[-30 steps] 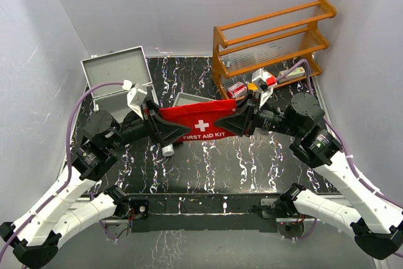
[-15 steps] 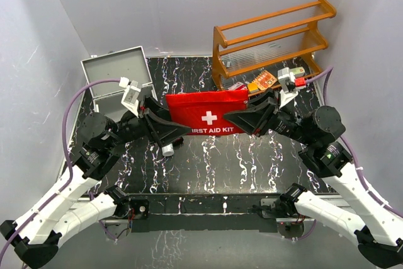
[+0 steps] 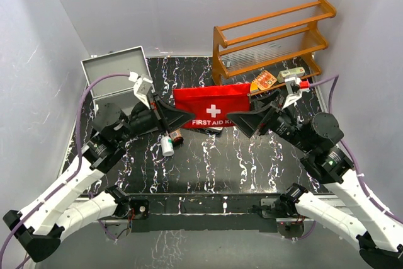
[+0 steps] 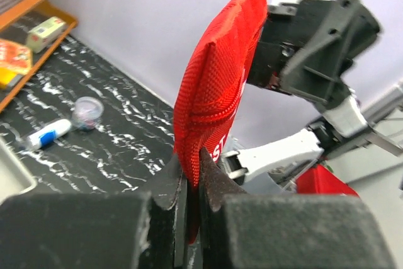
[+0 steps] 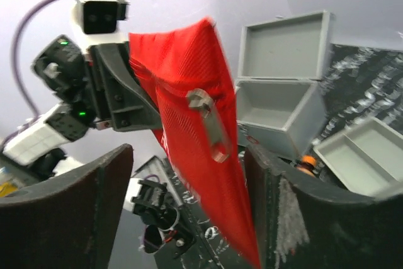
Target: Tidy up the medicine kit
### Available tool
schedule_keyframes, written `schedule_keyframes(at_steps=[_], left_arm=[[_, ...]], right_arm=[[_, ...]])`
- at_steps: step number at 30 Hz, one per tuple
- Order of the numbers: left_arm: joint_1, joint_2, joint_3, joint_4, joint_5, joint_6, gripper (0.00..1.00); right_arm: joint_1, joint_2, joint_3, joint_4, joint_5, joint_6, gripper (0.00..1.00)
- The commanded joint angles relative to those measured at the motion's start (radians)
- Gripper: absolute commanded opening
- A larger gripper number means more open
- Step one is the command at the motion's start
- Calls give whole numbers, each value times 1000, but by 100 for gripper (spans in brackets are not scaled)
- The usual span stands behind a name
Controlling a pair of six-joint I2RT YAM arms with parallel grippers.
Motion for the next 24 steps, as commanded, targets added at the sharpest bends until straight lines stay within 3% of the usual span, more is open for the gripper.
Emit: schedule_keyframes(at_steps=[1,6,10,16,24], left_arm=[[1,50,90,-116,-180,72,0],[7,119,162,-278,-364,127,0],[75,188,235,-472,-491,159,0],[418,272,278,-664,-313,189,0],[660,387,469,-938,-293,203,0]], right_arm=[[-4,-67,-20,-111,248,17,74],[-4,-68,-49,-221,472,17,81],[-3,-35,-72,-243,504,1,81],[-3,47,-132,-189,438,-14,81],[-2,239,-233,-130,478,23,81]])
